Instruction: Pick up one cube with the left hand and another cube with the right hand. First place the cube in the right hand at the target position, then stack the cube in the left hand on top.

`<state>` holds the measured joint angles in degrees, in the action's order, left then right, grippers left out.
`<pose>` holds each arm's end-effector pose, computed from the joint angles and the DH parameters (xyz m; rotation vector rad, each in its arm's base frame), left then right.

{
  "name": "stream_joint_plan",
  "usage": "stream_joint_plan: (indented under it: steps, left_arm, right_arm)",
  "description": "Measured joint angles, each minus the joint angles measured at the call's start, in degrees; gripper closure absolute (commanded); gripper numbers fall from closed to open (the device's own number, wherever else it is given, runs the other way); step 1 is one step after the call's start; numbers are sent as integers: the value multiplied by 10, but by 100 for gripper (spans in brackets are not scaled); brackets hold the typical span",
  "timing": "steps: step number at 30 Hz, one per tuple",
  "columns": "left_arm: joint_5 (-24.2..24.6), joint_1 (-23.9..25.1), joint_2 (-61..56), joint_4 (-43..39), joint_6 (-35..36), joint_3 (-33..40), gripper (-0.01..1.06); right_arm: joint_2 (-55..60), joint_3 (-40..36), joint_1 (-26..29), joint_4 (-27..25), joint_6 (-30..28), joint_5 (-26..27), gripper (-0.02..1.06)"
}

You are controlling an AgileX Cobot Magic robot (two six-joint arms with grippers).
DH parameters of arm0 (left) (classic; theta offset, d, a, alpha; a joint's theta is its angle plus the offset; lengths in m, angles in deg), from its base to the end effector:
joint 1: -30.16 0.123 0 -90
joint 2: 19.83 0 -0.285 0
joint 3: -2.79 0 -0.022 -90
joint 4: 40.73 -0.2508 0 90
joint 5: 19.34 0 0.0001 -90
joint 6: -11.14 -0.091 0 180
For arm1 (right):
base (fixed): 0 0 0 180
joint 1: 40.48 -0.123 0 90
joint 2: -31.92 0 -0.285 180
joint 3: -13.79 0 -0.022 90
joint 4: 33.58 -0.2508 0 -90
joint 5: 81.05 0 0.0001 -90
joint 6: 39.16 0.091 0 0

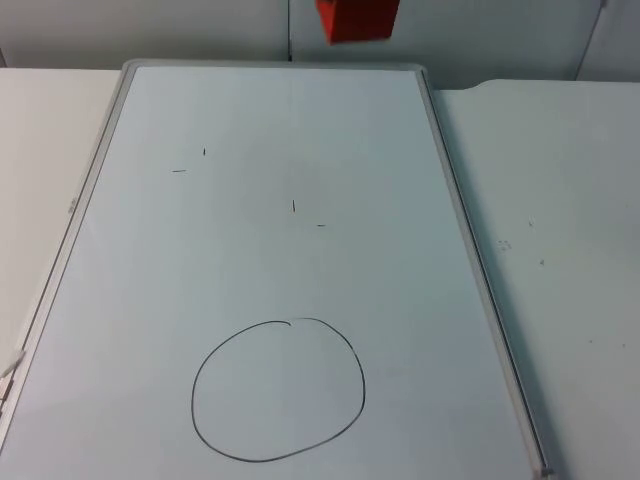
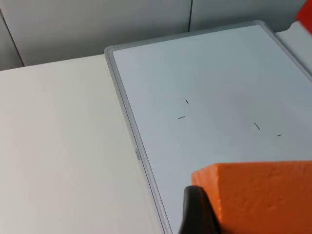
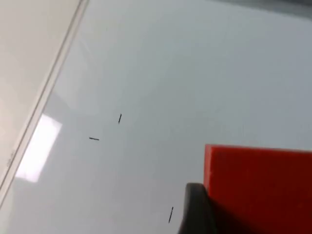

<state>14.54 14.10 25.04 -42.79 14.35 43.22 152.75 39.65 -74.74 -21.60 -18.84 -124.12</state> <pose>0.1212 -0.0330 0.3221 0.2519 2.0686 -0.1661 0.3864 0.2476 0.3015 -0.4074 2.3625 0.2060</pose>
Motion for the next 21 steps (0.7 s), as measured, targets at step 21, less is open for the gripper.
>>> stream_joint_plan:
  steps: [21]
  left_arm:
    - [0,0,0,0,0,0,77]
  right_arm:
    - [-316,-206,-130,-1,-87,-36,105]
